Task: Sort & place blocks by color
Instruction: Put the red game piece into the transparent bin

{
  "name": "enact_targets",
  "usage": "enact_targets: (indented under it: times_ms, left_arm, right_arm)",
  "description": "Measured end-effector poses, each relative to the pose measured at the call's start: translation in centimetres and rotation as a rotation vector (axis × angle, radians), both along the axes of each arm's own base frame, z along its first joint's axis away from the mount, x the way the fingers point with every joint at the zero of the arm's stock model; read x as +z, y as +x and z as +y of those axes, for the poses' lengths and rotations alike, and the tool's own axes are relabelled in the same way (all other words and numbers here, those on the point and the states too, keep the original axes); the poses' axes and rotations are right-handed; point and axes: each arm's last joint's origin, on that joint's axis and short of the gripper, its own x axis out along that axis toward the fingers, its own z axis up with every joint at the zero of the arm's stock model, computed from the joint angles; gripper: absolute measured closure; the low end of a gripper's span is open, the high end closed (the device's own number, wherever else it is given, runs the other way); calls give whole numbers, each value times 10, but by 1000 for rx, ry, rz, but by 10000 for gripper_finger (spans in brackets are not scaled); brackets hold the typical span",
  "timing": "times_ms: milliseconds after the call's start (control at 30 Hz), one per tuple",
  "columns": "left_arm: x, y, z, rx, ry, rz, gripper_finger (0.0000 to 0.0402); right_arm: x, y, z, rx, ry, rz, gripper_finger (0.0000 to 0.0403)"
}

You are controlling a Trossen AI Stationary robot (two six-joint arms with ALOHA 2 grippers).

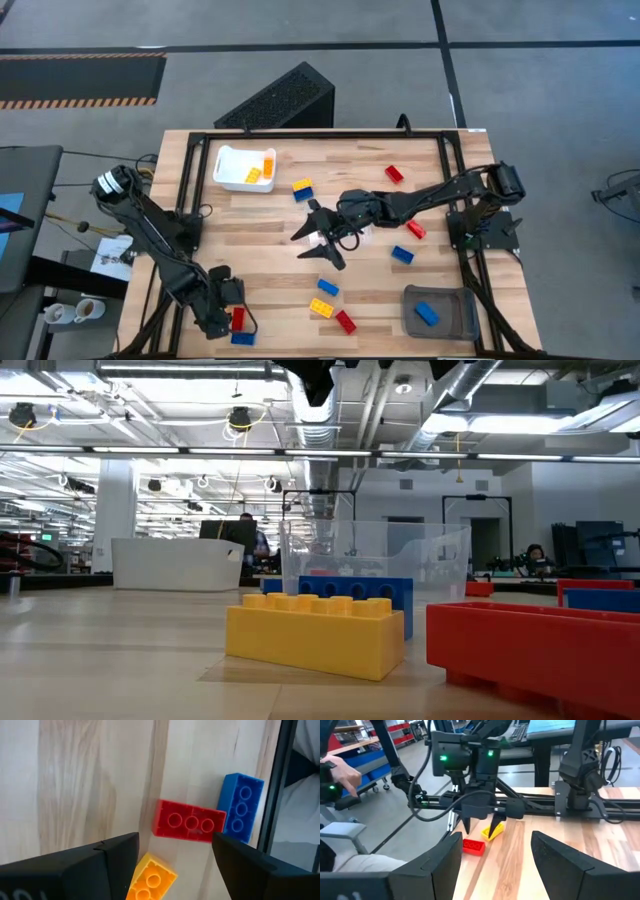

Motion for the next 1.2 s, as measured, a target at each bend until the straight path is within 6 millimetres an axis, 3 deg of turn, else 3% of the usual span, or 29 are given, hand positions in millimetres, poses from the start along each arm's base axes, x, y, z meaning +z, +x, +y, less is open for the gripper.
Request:
enact_targets:
  times_ms: [433,700,833,967,1200]
  left_arm:
    - [2,7,-2,64,-4,-89,168]
    - [-33,10,-11,-41,105,20,168]
    - [-36,16,-13,-64,119,17,168]
    - [-34,16,0,-26,231,26,168]
    - [-30,20,42,56,496,118,168]
  right_arm:
    - [-1,0,3,7,0,7,143]
    - [-1,-2,11,29,0,7,143]
    - [-1,-2,10,26,0,6,143]
    - [-1,-1,7,20,0,6,143]
    - [-1,-1,7,19,0,6,143]
